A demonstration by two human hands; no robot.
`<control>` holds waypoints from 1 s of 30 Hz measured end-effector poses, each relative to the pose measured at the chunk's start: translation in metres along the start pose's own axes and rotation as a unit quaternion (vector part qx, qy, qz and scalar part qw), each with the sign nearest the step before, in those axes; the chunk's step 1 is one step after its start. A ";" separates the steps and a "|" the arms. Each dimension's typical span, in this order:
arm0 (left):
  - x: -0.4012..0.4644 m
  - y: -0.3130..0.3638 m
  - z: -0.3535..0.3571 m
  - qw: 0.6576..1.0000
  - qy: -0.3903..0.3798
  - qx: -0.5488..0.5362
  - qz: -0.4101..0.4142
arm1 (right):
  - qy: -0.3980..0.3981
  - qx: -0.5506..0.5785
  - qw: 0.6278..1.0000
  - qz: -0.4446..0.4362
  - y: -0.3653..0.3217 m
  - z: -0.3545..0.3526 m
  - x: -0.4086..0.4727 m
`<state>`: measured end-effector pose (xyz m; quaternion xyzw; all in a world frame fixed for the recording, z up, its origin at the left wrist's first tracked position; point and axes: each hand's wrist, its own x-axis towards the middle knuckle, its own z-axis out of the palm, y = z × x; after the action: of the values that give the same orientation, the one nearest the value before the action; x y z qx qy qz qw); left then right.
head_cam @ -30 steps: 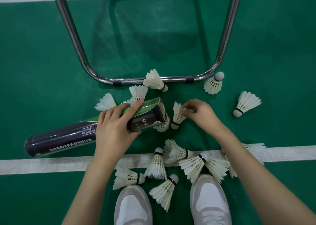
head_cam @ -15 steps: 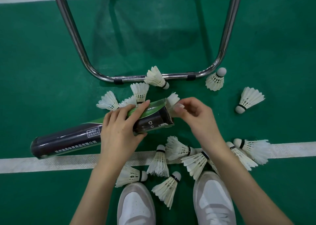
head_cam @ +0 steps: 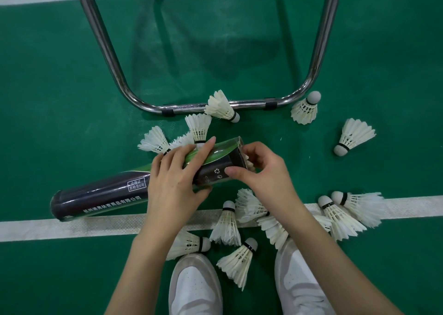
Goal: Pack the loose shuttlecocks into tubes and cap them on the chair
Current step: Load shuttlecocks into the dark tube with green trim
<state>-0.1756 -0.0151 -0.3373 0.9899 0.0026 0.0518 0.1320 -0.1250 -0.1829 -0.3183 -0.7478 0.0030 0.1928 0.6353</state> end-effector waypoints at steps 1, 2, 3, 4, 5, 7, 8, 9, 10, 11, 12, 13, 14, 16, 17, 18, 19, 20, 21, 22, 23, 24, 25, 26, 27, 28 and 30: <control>-0.001 -0.003 -0.001 1.000 -0.008 -0.001 0.001 | -0.005 0.002 1.000 -0.001 0.000 -0.002 0.001; -0.003 -0.007 -0.002 1.000 -0.016 -0.004 -0.004 | -0.008 0.007 1.000 0.001 0.000 -0.003 0.001; -0.005 -0.011 -0.003 1.000 -0.023 -0.007 -0.015 | -0.010 0.017 1.000 0.006 0.001 -0.005 0.002; -0.007 -0.016 -0.003 0.999 -0.028 -0.008 -0.027 | -0.011 0.029 0.999 0.014 0.002 -0.007 0.002; -0.009 -0.021 -0.004 0.999 -0.031 -0.009 -0.036 | -0.014 0.038 0.999 0.024 0.003 -0.009 0.002; -0.012 -0.027 -0.004 0.998 -0.040 -0.012 -0.043 | -0.030 0.044 0.998 0.041 0.004 -0.011 0.002; -0.011 -0.027 -0.004 0.998 -0.044 -0.014 -0.045 | -0.043 0.052 0.997 0.047 0.004 -0.011 0.002; -0.011 -0.027 -0.004 0.998 -0.046 -0.018 -0.047 | -0.058 0.064 0.995 0.050 0.004 -0.012 0.002; -0.011 -0.026 -0.004 0.998 -0.044 -0.021 -0.048 | -0.072 0.078 0.993 0.050 0.003 -0.012 0.002; -0.012 -0.025 -0.004 0.998 -0.040 -0.023 -0.047 | -0.084 0.087 0.991 0.050 0.003 -0.012 0.002; -0.012 -0.024 -0.004 0.998 -0.035 -0.024 -0.045 | -0.094 0.094 0.990 0.051 0.003 -0.013 0.002; -0.013 -0.024 -0.003 0.998 -0.031 -0.023 -0.045 | -0.101 0.098 0.989 0.053 0.002 -0.013 0.002; -0.014 -0.024 -0.003 0.998 -0.027 -0.023 -0.045 | -0.103 0.102 0.988 0.056 0.003 -0.013 0.001; -0.015 -0.025 -0.002 0.999 -0.021 -0.022 -0.044 | -0.101 0.104 0.988 0.061 0.004 -0.014 0.001; -0.015 -0.025 -0.002 0.999 -0.019 -0.022 -0.043 | -0.100 0.103 0.988 0.064 0.005 -0.015 0.000; -0.016 -0.024 -0.001 0.999 -0.019 -0.023 -0.042 | -0.102 0.102 0.987 0.067 0.006 -0.015 0.000; -0.016 -0.024 -0.001 0.999 -0.018 -0.026 -0.043 | -0.106 0.104 0.987 0.069 0.006 -0.016 0.000; -0.017 -0.024 -0.001 0.999 -0.016 -0.028 -0.044 | -0.111 0.107 0.985 0.072 0.006 -0.016 0.000; -0.018 -0.024 -0.001 0.998 -0.014 -0.030 -0.045 | -0.118 0.112 0.984 0.073 0.006 -0.017 0.001; -0.018 -0.024 -0.001 0.998 -0.014 -0.030 -0.045 | -0.128 0.113 0.982 0.075 0.005 -0.017 0.002; -0.019 -0.024 -0.001 0.998 -0.014 -0.031 -0.046 | -0.142 0.108 0.981 0.077 0.005 -0.018 0.002; -0.019 -0.024 -0.001 0.998 -0.014 -0.031 -0.047 | -0.157 0.100 0.979 0.080 0.005 -0.018 0.003; -0.019 -0.023 -0.001 0.998 -0.013 -0.031 -0.047 | -0.173 0.092 0.977 0.084 0.004 -0.018 0.004; -0.020 -0.023 -0.001 0.998 -0.013 -0.032 -0.047 | -0.188 0.088 0.974 0.087 0.004 -0.019 0.004; -0.020 -0.023 -0.001 0.998 -0.013 -0.032 -0.046 | -0.202 0.089 0.971 0.089 0.004 -0.019 0.005; -0.020 -0.022 -0.001 0.998 -0.013 -0.033 -0.045 | -0.213 0.093 0.968 0.090 0.003 -0.019 0.005; -0.021 -0.022 -0.001 0.998 -0.014 -0.037 -0.046 | -0.229 0.096 0.964 0.090 0.003 -0.019 0.005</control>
<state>-0.1964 0.0061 -0.3441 0.9838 0.0444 0.0321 0.1707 -0.1160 -0.2004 -0.3207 -0.6158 -0.0572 0.4139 0.6680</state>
